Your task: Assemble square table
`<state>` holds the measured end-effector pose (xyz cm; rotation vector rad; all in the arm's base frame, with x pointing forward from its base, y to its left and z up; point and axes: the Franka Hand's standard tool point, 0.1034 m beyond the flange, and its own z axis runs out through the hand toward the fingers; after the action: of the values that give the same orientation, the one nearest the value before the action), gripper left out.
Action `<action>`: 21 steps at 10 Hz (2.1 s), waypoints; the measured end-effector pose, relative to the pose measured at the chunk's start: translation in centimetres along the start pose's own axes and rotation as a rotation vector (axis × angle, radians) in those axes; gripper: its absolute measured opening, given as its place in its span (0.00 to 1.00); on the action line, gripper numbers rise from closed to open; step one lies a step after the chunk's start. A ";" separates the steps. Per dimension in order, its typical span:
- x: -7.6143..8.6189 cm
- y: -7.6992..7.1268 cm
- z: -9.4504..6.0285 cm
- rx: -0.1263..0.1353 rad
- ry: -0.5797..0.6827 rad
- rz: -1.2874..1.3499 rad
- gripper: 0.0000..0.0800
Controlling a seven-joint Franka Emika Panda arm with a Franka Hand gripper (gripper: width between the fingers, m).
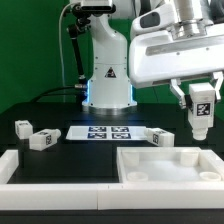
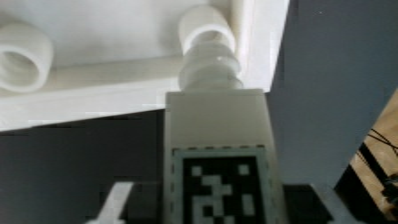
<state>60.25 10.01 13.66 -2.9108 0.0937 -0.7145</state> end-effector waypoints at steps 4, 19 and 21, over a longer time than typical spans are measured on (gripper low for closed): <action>0.7 -0.8 0.9 0.005 0.119 -0.091 0.36; -1.3 -1.1 5.5 -0.013 0.113 -0.198 0.36; -0.7 -0.9 5.9 -0.013 0.118 -0.193 0.36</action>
Offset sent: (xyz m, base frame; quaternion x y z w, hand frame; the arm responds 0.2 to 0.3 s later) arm 0.0351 -0.0096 0.0002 -0.0674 0.1817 -0.1706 0.9661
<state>62.34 11.73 8.33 -2.9161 -0.1736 -0.9182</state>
